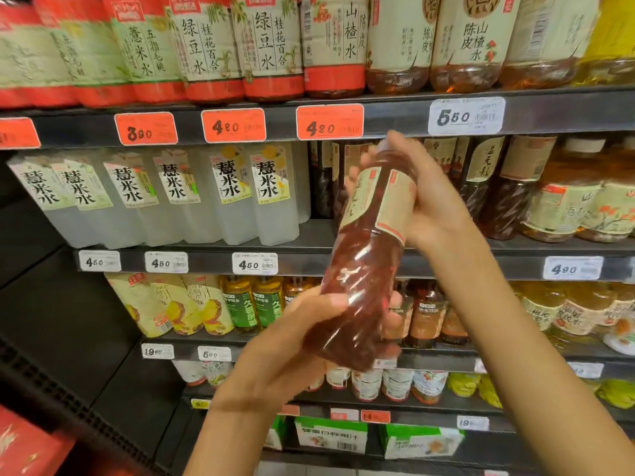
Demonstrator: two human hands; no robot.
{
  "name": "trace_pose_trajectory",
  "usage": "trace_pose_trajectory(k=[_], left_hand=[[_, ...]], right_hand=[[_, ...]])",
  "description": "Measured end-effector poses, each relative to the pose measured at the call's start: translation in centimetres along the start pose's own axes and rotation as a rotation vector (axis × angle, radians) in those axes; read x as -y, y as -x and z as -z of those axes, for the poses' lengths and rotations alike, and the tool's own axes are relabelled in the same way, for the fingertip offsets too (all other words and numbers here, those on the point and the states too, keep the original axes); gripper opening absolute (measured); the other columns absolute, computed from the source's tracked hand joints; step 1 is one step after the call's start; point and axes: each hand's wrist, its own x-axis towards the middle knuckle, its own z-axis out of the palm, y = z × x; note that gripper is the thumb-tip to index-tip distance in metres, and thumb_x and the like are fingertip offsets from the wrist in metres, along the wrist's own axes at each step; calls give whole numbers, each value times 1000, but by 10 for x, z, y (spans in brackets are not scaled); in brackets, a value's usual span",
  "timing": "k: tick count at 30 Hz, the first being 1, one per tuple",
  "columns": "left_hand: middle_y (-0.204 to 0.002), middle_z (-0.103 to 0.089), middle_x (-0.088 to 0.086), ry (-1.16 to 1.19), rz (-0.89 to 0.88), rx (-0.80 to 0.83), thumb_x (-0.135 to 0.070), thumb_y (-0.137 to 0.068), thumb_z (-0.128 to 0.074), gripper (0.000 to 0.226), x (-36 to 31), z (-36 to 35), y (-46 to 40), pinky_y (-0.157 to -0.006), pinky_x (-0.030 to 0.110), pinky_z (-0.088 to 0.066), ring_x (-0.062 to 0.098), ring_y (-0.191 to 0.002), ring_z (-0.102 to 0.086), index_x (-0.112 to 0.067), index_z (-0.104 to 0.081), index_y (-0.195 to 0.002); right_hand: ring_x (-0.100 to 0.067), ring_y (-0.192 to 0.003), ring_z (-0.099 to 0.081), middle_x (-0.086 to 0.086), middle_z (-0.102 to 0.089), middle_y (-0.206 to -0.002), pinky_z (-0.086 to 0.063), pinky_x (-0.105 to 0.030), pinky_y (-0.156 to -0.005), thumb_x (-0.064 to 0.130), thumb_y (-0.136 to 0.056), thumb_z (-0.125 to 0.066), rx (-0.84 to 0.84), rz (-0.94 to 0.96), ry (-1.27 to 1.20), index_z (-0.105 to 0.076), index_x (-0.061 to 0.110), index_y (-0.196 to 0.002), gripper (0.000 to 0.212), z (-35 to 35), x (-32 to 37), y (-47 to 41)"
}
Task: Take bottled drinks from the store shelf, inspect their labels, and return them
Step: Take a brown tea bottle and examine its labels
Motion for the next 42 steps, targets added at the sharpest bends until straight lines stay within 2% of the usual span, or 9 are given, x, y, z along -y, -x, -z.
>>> trace_pose_trajectory(k=[4, 8, 11, 15, 22, 27, 34, 39, 42], left_hand=[[-113, -70, 1, -445, -66, -144, -46, -58, -79, 71, 6, 2, -1, -96, 44, -50, 20, -108, -65, -27, -56, -122], [-96, -72, -9, -519, -246, -271, -39, -60, -80, 45, 22, -4, -10, -71, 17, -55, 7, -89, -69, -42, -61, -101], [-98, -67, -17, -634, -427, -473, -23, -64, -83, 55, 23, -5, -19, -67, 7, -50, -4, -91, -65, -43, -52, -106], [-113, -58, -17, -864, -560, -705, -21, -67, -84, 69, 31, -5, -28, -83, 16, -49, 1, -108, -56, -42, -40, -116], [-108, -63, -28, -750, -501, -425, -30, -64, -83, 64, 35, -4, -29, -75, 7, -49, -7, -101, -61, -48, -47, -114], [-99, -68, -18, -753, -579, -498, -20, -64, -86, 58, 35, 8, -37, -72, 12, -52, 0, -94, -66, -47, -52, -102], [-89, -64, -26, -683, -524, -524, -13, -58, -81, 61, 30, 23, -42, -76, 6, -48, -9, -88, -62, -40, -50, -103], [-108, -67, -9, -716, -393, -364, -12, -58, -90, 75, 30, 26, -36, -81, 13, -50, 2, -106, -62, -19, -53, -123], [-105, -69, -19, -718, -307, -233, -27, -55, -88, 66, 35, 29, -27, -75, 10, -50, -1, -100, -64, -34, -56, -113]], right_hand=[[-21, -73, -68, -5, -70, -74, -57, -35, -74, 28, -92, -55, 122, 171, 270, -58, 12, -91, 17, -15, 5, 9], [-20, -84, -69, -3, -73, -86, -55, -39, -82, 39, -90, -52, 71, 269, 580, -61, 10, -107, 35, -22, 3, 21], [-21, -96, -67, -5, -71, -98, -53, -40, -90, 48, -89, -52, 75, 304, 653, -65, 12, -111, 44, -21, 2, 33], [-27, -83, -65, -10, -68, -84, -55, -39, -81, 50, -76, -59, 97, 315, 479, -63, 8, -88, 43, -28, -5, 44], [-25, -69, -63, -11, -66, -76, -51, -34, -70, 57, -69, -71, 309, 354, 419, -62, 6, -80, 52, -28, 1, 51], [-27, -89, -63, -7, -67, -91, -48, -42, -83, 61, -76, -62, 459, 455, 633, -65, 11, -92, 53, -24, -1, 58], [-20, -106, -59, -5, -61, -109, -42, -29, -93, 48, -81, -66, 743, 424, 1022, -61, 10, -106, 46, -20, -4, 65], [-16, -96, -63, 1, -66, -98, -46, -28, -85, 42, -73, -74, 643, 400, 923, -63, 13, -101, 42, -19, -6, 61], [-21, -86, -66, -1, -70, -88, -51, -32, -77, 46, -70, -76, 437, 401, 678, -64, 11, -100, 47, -14, -12, 50]])
